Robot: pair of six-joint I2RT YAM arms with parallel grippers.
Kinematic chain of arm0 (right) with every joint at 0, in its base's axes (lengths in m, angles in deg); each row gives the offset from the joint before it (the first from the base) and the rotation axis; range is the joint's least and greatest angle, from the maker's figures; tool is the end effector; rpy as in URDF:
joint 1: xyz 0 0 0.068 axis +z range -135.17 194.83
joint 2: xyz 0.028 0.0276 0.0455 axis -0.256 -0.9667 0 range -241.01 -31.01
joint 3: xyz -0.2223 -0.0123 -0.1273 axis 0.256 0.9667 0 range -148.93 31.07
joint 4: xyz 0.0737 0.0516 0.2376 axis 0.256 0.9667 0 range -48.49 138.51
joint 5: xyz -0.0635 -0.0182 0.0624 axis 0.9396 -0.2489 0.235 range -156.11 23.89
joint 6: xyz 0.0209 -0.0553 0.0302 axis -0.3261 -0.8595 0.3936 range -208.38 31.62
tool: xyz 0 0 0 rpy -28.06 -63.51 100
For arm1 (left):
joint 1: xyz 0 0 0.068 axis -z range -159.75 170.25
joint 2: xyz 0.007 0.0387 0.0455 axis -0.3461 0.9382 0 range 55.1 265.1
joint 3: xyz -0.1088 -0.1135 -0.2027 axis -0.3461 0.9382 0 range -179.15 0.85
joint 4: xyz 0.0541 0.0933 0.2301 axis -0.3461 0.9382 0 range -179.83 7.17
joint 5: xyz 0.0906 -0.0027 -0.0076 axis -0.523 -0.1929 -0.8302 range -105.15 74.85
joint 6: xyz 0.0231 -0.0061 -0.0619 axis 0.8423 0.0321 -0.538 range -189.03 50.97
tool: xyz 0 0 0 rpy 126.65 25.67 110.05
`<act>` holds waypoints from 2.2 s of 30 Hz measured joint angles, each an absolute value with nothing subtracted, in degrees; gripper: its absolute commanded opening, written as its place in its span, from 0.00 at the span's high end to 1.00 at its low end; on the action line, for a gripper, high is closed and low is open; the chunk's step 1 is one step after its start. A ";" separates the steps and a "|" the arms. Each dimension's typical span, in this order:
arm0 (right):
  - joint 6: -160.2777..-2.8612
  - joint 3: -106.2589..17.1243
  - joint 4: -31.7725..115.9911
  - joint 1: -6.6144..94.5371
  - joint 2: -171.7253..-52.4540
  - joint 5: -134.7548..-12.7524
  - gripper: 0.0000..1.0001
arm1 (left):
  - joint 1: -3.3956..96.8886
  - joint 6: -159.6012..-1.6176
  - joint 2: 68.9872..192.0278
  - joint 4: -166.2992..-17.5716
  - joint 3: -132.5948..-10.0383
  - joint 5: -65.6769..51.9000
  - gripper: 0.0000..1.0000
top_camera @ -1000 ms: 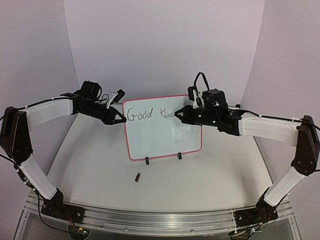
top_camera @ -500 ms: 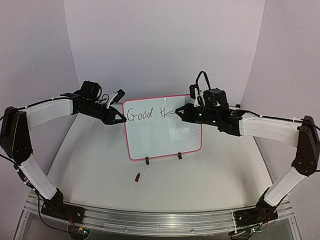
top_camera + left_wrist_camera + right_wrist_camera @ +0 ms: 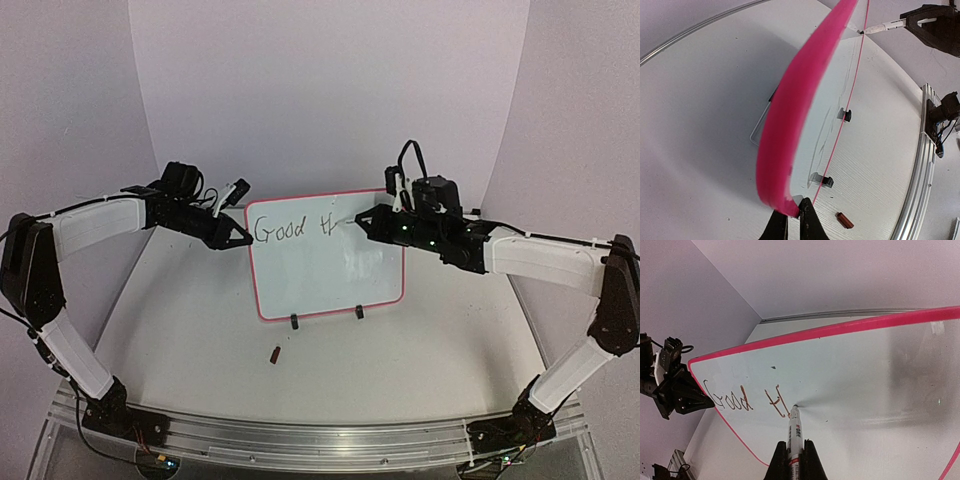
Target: Write a sentence on the whiteboard
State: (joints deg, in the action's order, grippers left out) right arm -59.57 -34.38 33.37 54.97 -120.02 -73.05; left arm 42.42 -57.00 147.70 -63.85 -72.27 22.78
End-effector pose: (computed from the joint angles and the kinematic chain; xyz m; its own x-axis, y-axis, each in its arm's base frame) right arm 0.2855 0.2489 0.2871 -0.5294 0.1793 -0.8292 -0.5408 0.6818 0.4927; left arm 0.3173 -0.1642 0.2556 -0.5003 0.3814 -0.7773 0.8192 0.4992 -0.2823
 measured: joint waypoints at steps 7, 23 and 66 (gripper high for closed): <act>-58.94 -32.97 33.35 55.00 -120.02 -73.70 1.00 | 42.42 -57.00 147.70 -63.85 -72.27 22.76 1.00; -58.12 -31.26 33.46 55.00 -120.02 -74.23 1.00 | 42.42 -57.00 147.70 -63.85 -72.27 22.76 1.00; -60.15 -30.36 33.89 52.20 -116.15 -78.38 1.00 | 42.44 -56.93 147.76 -63.80 -72.27 22.76 1.00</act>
State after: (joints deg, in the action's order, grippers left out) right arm -60.15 -30.36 33.89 52.20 -116.15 -78.38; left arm 42.44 -56.93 147.76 -63.80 -72.27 22.76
